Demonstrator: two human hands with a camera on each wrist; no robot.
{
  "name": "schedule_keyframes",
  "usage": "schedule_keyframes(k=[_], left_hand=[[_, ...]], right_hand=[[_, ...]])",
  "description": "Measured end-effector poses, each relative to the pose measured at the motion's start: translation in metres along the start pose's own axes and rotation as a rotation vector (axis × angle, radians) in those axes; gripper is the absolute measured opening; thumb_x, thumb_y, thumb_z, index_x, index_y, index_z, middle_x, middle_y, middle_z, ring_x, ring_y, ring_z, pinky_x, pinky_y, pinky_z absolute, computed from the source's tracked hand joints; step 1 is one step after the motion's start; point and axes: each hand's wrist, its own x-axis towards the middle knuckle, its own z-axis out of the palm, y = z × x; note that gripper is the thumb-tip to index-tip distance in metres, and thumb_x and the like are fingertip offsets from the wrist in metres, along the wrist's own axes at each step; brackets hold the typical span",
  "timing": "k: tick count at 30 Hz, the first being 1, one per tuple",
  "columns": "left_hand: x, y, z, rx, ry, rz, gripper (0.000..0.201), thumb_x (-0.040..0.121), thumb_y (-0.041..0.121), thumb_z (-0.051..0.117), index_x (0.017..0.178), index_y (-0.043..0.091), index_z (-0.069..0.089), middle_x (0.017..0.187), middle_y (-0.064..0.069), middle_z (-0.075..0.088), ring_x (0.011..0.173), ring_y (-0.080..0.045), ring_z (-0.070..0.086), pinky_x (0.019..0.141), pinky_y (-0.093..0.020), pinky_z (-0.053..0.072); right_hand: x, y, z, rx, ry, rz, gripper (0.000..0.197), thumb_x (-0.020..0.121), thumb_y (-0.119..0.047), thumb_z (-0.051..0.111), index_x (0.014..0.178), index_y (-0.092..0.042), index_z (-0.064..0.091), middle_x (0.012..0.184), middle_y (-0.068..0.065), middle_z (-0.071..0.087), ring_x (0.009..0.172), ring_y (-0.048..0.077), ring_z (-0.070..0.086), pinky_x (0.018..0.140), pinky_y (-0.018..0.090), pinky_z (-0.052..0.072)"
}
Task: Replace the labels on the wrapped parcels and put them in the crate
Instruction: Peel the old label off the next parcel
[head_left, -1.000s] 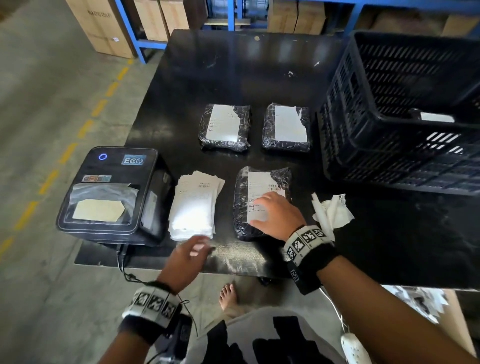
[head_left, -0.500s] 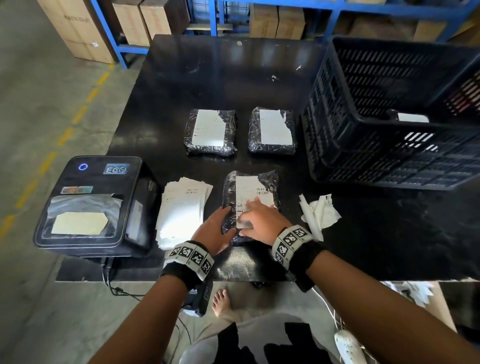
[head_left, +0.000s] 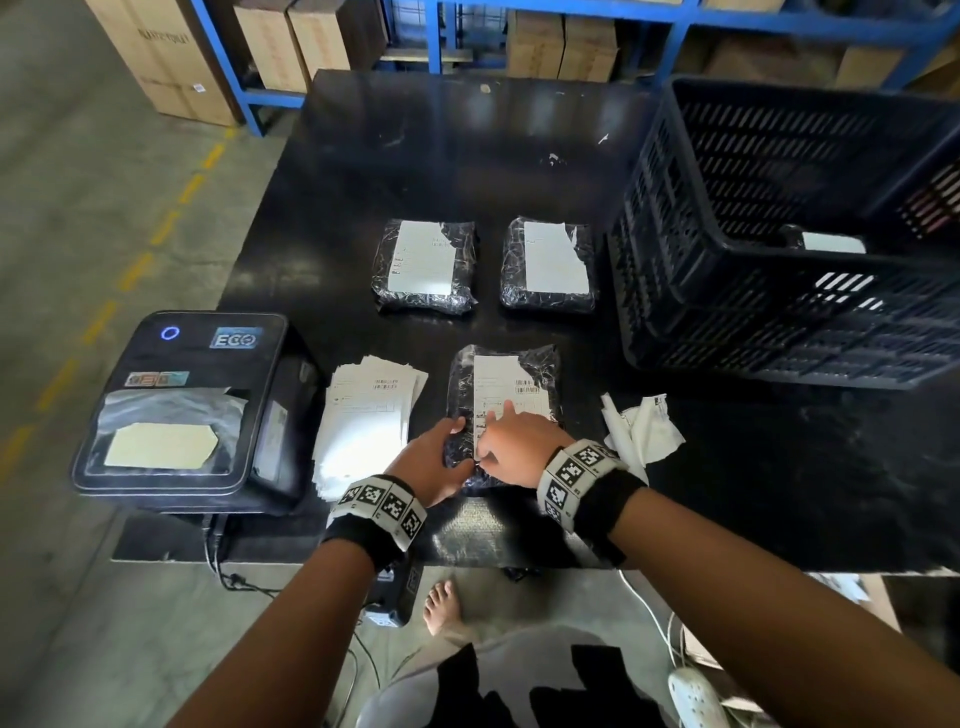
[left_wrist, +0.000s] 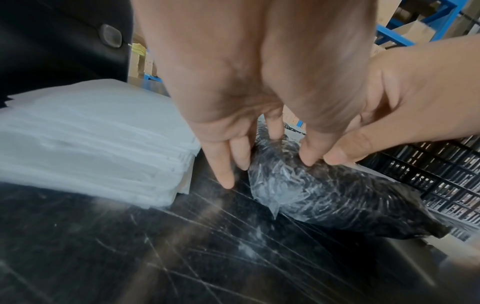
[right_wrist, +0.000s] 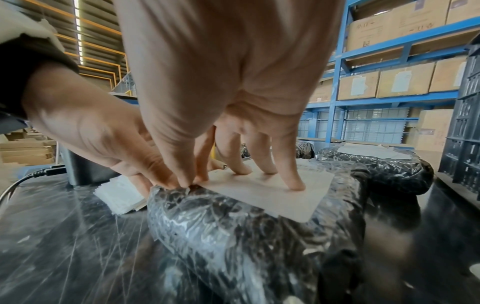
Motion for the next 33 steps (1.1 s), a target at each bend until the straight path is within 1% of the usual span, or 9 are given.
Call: schedule_keyframes(k=[3, 7, 10, 13, 16, 22, 25, 30, 33], left_hand=[[-0.001, -0.002, 0.001, -0.014, -0.01, 0.002, 0.061, 0.089, 0.03, 0.062, 0.142, 0.024, 0.032, 0.134, -0.008, 0.054, 0.102, -0.021, 0.065, 0.085, -0.024, 0.045], [0.002, -0.005, 0.0, -0.03, -0.034, 0.004, 0.062, 0.089, 0.03, 0.061, 0.143, 0.024, 0.03, 0.139, -0.007, 0.05, 0.109, -0.022, 0.06, 0.096, -0.029, 0.043], [0.001, -0.008, 0.0, -0.069, -0.059, 0.006, 0.063, 0.089, 0.029, 0.061, 0.143, 0.024, 0.03, 0.125, -0.008, 0.059, 0.091, -0.02, 0.061, 0.089, -0.032, 0.049], [0.001, -0.008, -0.001, -0.096, -0.068, 0.005, 0.063, 0.088, 0.027, 0.062, 0.142, 0.025, 0.03, 0.115, -0.004, 0.062, 0.086, -0.022, 0.065, 0.083, -0.033, 0.054], [0.002, -0.008, 0.0, -0.112, -0.073, 0.004, 0.063, 0.087, 0.026, 0.063, 0.141, 0.026, 0.03, 0.119, -0.005, 0.062, 0.084, -0.023, 0.068, 0.082, -0.034, 0.057], [0.003, -0.011, 0.001, -0.128, -0.067, 0.016, 0.063, 0.085, 0.029, 0.063, 0.14, 0.026, 0.032, 0.118, -0.001, 0.063, 0.088, -0.02, 0.069, 0.081, -0.037, 0.057], [0.004, -0.012, 0.002, -0.098, -0.059, 0.014, 0.06, 0.087, 0.028, 0.062, 0.14, 0.026, 0.033, 0.108, 0.001, 0.064, 0.079, -0.015, 0.068, 0.074, -0.024, 0.055], [0.004, -0.012, 0.0, -0.09, -0.071, 0.022, 0.061, 0.09, 0.027, 0.06, 0.143, 0.028, 0.03, 0.129, -0.005, 0.058, 0.098, -0.011, 0.063, 0.083, -0.021, 0.05], [0.004, -0.013, -0.001, -0.072, -0.083, 0.012, 0.062, 0.091, 0.028, 0.059, 0.145, 0.029, 0.028, 0.134, -0.005, 0.055, 0.117, -0.016, 0.056, 0.096, -0.028, 0.045]], right_hand=[[0.006, 0.003, 0.004, -0.017, 0.052, -0.038, 0.026, 0.098, -0.022, 0.047, 0.092, -0.009, 0.069, 0.131, 0.022, 0.056, 0.099, 0.035, 0.065, 0.072, 0.034, 0.049], [0.009, 0.0, 0.003, -0.037, 0.076, -0.024, 0.024, 0.097, -0.021, 0.048, 0.086, -0.005, 0.062, 0.111, 0.02, 0.062, 0.065, 0.024, 0.053, 0.059, 0.029, 0.039], [0.007, -0.001, 0.003, -0.011, 0.071, -0.024, 0.033, 0.096, -0.019, 0.048, 0.064, -0.011, 0.044, 0.079, 0.012, 0.055, 0.051, 0.015, 0.038, 0.061, 0.029, 0.039], [0.009, 0.0, 0.004, 0.008, 0.078, -0.023, 0.037, 0.093, -0.018, 0.05, 0.059, -0.012, 0.039, 0.088, 0.018, 0.058, 0.049, 0.015, 0.038, 0.052, 0.027, 0.033], [0.011, -0.001, 0.005, 0.01, 0.064, -0.015, 0.041, 0.093, -0.017, 0.05, 0.056, -0.016, 0.031, 0.07, 0.008, 0.047, 0.049, 0.016, 0.035, 0.052, 0.028, 0.036], [0.017, 0.0, 0.012, -0.037, 0.059, -0.02, 0.033, 0.093, -0.02, 0.047, 0.062, -0.012, 0.039, 0.114, 0.023, 0.058, 0.057, 0.02, 0.044, 0.052, 0.028, 0.035], [0.015, 0.001, 0.011, -0.015, 0.056, -0.036, 0.023, 0.093, -0.018, 0.045, 0.074, -0.007, 0.053, 0.122, 0.026, 0.058, 0.052, 0.016, 0.042, 0.049, 0.027, 0.03], [0.01, 0.007, 0.013, 0.021, 0.051, -0.084, 0.03, 0.097, -0.023, 0.046, 0.092, 0.0, 0.064, 0.139, 0.031, 0.044, 0.058, 0.018, 0.054, 0.053, 0.028, 0.039], [0.011, 0.006, 0.018, 0.011, 0.04, -0.069, 0.03, 0.099, -0.027, 0.046, 0.1, -0.002, 0.064, 0.148, 0.028, 0.036, 0.115, 0.031, 0.06, 0.078, 0.039, 0.051]])
